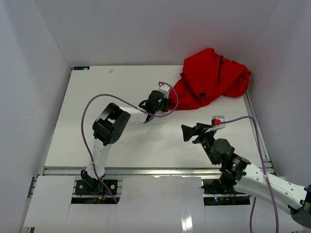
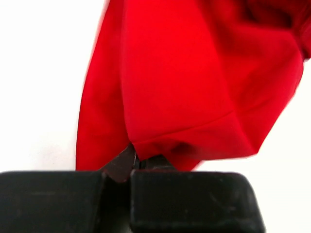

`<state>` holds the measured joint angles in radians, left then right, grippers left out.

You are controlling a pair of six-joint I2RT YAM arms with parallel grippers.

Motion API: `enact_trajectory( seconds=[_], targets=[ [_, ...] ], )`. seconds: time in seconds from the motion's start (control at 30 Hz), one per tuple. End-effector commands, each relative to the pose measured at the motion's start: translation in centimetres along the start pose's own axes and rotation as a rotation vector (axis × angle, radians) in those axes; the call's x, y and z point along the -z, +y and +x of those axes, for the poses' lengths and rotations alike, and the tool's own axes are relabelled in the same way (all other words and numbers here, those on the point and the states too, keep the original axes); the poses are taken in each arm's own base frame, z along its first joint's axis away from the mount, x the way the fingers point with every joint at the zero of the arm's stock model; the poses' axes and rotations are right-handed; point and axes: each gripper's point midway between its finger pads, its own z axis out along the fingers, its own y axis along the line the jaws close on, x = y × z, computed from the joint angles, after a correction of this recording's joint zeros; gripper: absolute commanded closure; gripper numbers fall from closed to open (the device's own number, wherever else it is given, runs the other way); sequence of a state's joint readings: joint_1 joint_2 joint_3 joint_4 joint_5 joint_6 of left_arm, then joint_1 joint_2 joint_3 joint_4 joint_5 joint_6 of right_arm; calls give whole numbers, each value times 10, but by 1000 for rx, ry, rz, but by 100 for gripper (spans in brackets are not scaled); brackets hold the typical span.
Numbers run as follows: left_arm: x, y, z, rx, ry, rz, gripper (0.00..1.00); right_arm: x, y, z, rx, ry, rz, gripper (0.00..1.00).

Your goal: Zip up the jacket

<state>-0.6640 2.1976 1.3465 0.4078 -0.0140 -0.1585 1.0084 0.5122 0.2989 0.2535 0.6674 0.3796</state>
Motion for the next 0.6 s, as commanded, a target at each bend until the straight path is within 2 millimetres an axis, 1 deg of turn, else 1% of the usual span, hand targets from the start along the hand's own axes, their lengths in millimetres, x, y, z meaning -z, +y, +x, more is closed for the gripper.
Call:
enact_trajectory(
  seconds=[0.0, 0.03, 0.07, 0.13, 0.17, 0.2, 0.23, 0.27, 0.3, 0.33, 0.37, 0.4, 0.43, 0.47, 0.5, 0.57],
  targets=[
    [66, 15, -20, 145, -42, -126, 100, 0, 7, -27, -63, -70, -4, 10],
    [83, 17, -16, 159, -39, -141, 100, 1, 6, -29, -74, -77, -3, 10],
    [103, 14, -9, 175, -31, -148, 100, 2, 5, -31, -84, -89, 2, 10],
    [149, -3, 13, 225, -10, -139, 100, 4, 0, -35, -101, -115, 21, 10],
    [173, -17, 26, 236, -13, -116, 100, 5, -5, -38, -109, -129, 40, 10],
    [197, -43, 25, 225, -46, -61, 100, 7, -9, -42, -121, -147, 61, 10],
    [213, -50, 48, 237, -10, -60, 100, 8, -11, -44, -126, -155, 65, 10],
    [227, -52, 74, 250, 35, -72, 100, 9, -12, -45, -130, -160, 68, 10],
    [236, -60, 85, 262, 62, -43, 95, 11, -12, -48, -137, -169, 66, 10],
    [246, -62, 95, 272, 88, -26, 86, 11, -13, -48, -141, -171, 65, 10],
    [253, -62, 101, 285, 105, -23, 73, 12, -12, -48, -142, -171, 59, 10],
    [259, -62, 95, 310, 93, -24, 47, 12, -11, -49, -144, -172, 53, 10],
    [264, -60, 90, 322, 81, -30, 33, 12, -10, -49, -143, -172, 48, 10],
    [268, -57, 86, 325, 75, -40, 28, 12, -9, -49, -141, -170, 43, 10],
    [271, -55, 79, 325, 51, -48, 22, 12, -8, -48, -138, -166, 38, 10],
    [278, -56, 50, 321, -15, -40, 15, 11, -9, -47, -133, -162, 43, 10]
  ],
)
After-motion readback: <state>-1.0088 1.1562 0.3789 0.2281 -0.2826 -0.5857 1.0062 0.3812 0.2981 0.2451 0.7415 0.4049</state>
